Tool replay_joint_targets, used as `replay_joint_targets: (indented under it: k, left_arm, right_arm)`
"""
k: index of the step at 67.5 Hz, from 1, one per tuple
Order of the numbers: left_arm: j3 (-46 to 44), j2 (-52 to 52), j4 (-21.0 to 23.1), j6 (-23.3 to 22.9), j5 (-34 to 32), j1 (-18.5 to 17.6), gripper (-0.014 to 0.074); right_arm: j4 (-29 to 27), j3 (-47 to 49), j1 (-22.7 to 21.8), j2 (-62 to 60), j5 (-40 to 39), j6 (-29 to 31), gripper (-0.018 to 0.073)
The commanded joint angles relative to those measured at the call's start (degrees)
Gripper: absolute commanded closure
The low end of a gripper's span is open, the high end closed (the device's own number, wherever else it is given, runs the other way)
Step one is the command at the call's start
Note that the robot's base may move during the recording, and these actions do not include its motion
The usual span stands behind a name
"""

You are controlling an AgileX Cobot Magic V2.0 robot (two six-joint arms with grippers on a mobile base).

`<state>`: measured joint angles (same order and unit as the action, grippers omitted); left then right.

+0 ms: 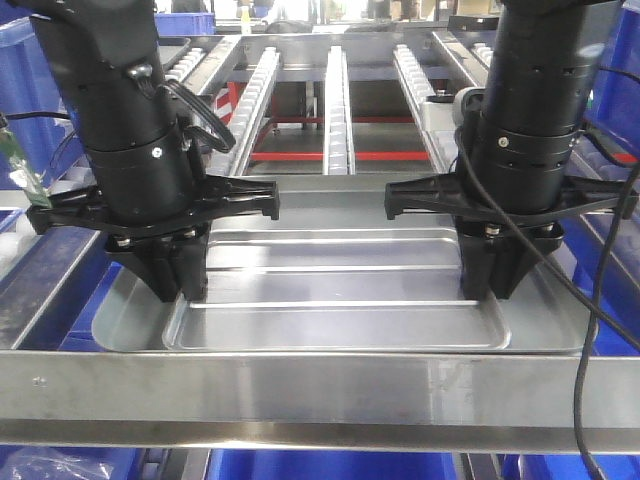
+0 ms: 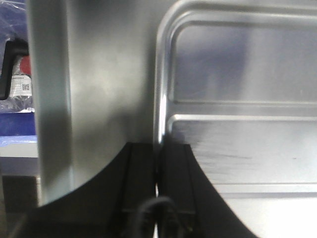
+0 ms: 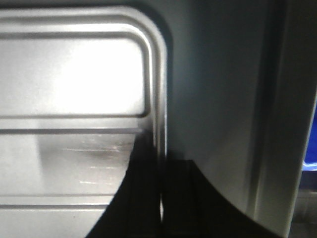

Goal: Grab silver tray and place in blue box
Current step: 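Close both grippers on the tray's opposite side rims, then lift the silver tray off the rack with both grippers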

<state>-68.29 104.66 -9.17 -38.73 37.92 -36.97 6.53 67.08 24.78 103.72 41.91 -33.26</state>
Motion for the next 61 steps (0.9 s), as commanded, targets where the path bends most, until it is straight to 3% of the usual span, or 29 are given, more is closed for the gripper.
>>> replay_joint_targets:
  k: [1,33,61]
  left_arm:
    - [-1.1,-1.9,-0.3,-0.4,-1.0,-0.1,0.0697]
    - [-1.1,-2.0,-0.3,-0.4,-1.0,-0.1,0.0697]
    - [-5.5,-5.0,-0.3,-0.4,5.3,-0.1,0.0697]
  right_arm:
    - [1.0,1.3,-0.3,-1.9,-1.2,0.1,0.051]
    - [1.0,1.6,-0.3,-1.9,-0.9,0.1,0.051]
    - [0.8,1.7,-0.2,-6.9,2.1,-1.9,0.051]
